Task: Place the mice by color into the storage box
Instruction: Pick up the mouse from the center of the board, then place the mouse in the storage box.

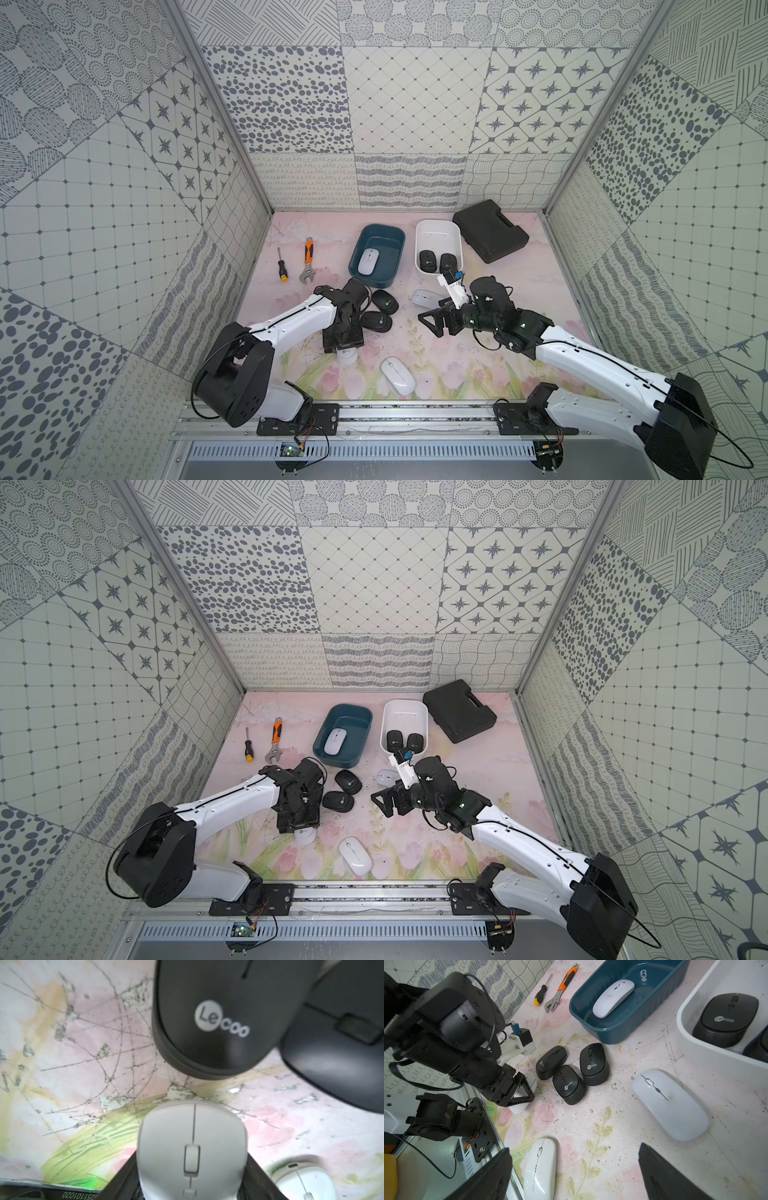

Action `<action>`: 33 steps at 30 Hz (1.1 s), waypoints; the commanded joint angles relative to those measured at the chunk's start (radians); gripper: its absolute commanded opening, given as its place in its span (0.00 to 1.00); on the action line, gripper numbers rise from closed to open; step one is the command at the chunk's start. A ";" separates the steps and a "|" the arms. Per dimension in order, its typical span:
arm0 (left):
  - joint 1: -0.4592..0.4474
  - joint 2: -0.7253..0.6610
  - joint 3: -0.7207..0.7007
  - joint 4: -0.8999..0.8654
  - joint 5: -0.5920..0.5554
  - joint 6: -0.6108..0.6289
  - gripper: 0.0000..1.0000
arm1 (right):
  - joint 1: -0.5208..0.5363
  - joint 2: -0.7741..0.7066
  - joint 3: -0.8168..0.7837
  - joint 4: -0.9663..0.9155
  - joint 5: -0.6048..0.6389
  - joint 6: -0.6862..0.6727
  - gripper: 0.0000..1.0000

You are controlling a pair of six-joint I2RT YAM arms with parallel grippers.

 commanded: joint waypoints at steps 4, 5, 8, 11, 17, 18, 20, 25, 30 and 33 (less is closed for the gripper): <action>-0.006 -0.071 0.172 -0.166 0.003 0.023 0.52 | 0.004 0.023 -0.017 0.059 0.015 -0.007 0.99; -0.006 -0.070 0.203 -0.179 0.005 0.029 0.52 | 0.003 0.026 -0.017 0.061 0.012 -0.007 0.99; -0.006 -0.047 0.305 -0.213 0.004 0.056 0.53 | 0.004 0.033 -0.018 0.063 0.009 -0.005 0.99; -0.005 0.002 0.407 -0.248 -0.014 0.097 0.53 | 0.004 0.031 -0.019 0.062 0.009 -0.007 0.99; 0.000 0.142 0.596 -0.271 -0.035 0.194 0.52 | 0.003 0.029 -0.017 0.052 0.012 -0.017 0.99; 0.003 0.168 0.629 -0.273 -0.036 0.210 0.52 | 0.004 0.029 -0.016 0.051 0.012 -0.017 0.99; 0.012 0.224 0.699 -0.279 -0.041 0.246 0.52 | 0.004 0.030 -0.015 0.049 0.013 -0.018 0.99; 0.049 0.360 0.878 -0.294 -0.048 0.346 0.51 | 0.004 0.034 -0.011 0.043 0.007 -0.027 0.99; 0.075 0.493 1.032 -0.288 -0.070 0.454 0.50 | 0.003 0.035 -0.006 0.027 0.016 -0.036 0.99; 0.081 0.543 1.071 -0.248 -0.085 0.506 0.49 | 0.003 0.032 -0.005 0.017 0.023 -0.037 0.99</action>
